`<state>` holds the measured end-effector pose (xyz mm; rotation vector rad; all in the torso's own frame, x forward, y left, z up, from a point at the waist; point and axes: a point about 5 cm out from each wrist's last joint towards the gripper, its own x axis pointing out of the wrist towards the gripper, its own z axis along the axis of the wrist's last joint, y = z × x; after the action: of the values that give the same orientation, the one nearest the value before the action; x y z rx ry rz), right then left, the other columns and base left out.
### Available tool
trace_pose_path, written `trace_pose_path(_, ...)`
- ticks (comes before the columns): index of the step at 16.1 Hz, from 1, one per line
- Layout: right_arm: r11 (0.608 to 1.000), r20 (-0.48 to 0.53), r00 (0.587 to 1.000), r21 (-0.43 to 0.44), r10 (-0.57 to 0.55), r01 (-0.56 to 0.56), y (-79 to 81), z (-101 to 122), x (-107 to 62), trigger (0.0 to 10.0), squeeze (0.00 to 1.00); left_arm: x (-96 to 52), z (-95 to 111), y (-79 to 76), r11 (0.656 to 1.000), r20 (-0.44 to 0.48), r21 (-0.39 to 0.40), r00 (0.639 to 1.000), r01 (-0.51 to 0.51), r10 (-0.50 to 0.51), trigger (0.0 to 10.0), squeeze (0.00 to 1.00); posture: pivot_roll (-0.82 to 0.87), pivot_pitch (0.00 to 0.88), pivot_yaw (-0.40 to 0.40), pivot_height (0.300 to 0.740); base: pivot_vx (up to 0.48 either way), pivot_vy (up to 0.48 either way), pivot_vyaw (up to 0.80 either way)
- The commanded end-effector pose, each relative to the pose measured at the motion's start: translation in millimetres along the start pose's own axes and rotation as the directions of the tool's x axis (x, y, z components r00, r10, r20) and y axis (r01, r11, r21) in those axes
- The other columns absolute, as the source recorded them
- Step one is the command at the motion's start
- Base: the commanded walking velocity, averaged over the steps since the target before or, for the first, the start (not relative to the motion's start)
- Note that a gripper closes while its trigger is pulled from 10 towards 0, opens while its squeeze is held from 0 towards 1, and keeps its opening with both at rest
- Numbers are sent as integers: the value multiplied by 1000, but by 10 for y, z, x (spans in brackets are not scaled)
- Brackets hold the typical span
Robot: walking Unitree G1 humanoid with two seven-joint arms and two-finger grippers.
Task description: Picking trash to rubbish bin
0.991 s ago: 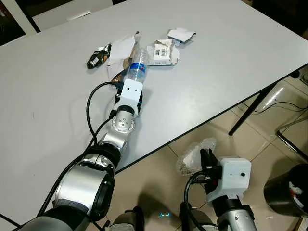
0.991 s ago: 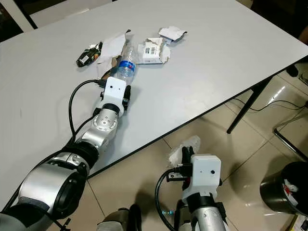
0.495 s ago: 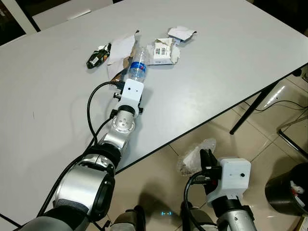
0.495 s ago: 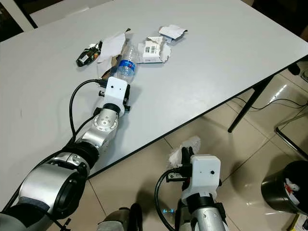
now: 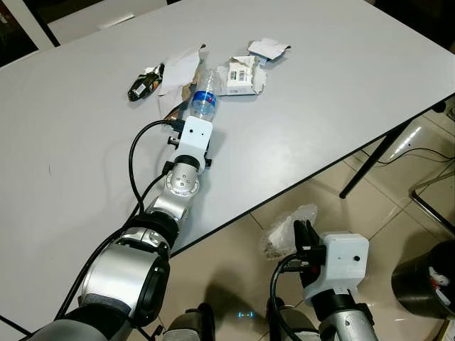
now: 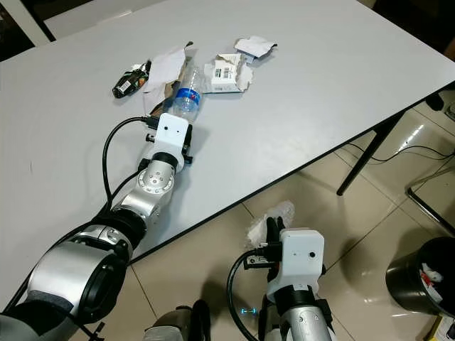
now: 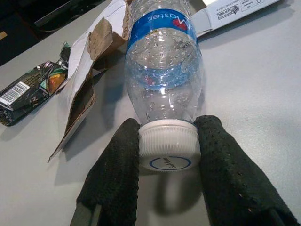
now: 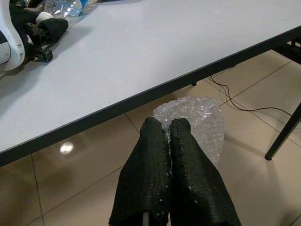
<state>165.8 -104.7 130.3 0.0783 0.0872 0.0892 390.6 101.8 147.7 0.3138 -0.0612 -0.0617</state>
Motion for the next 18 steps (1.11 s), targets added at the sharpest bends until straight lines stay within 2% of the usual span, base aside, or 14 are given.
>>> trace_pose_path(1,1000,10,1000,5,3,-3,17,37,-27,10000,0,-35,-109,10,1000,-43,10,999,3,-3,0,0,-99,251,101,740,0,0,0)
trace_pose_path(5,1000,11,1000,5,2,-2,18,38,-12,10000,0,-15,-69,31,1000,-31,-10,1000,-3,2,0,0,-96,249,102,740,0,0,0)
trace_pose_path(8,1000,13,1000,2,0,0,6,38,-5,10000,0,46,82,95,999,27,-52,1000,-1,2,0,0,-93,242,101,740,0,0,0)
trace_pose_path(9,1000,15,1000,0,-1,1,-6,38,-1,10000,0,73,162,128,997,62,-72,998,8,-3,2431,0,-87,237,99,740,0,0,0)
trace_pose_path(10,1000,18,1000,-4,2,-2,-14,42,6,10000,0,93,238,167,996,98,-86,995,5,3,2235,0,-82,232,98,740,0,0,0)
trace_pose_path(14,1000,26,1000,-15,12,-12,-36,50,44,10000,0,100,314,268,995,157,-102,987,-1,17,2157,0,-65,220,96,740,0,0,0)
trace_pose_path(15,1000,28,1000,-17,12,-11,-44,50,50,10000,0,96,323,303,995,171,-105,985,-2,20,2745,0,-58,215,95,740,0,0,0)
trace_pose_path(16,1000,30,999,-20,11,-10,-69,48,66,10000,0,83,333,339,995,195,-97,981,0,19,5137,0,-48,208,92,740,0,0,0)
trace_pose_path(17,1000,31,999,-22,10,-10,-88,46,79,10000,0,74,336,343,996,207,-91,978,4,14,5725,0,-38,202,89,740,0,0,0)
trace_pose_path(18,1000,36,999,-27,11,-10,-99,51,94,10000,0,61,329,357,996,216,-84,976,6,12,9804,0,-31,196,88,740,0,0,0)
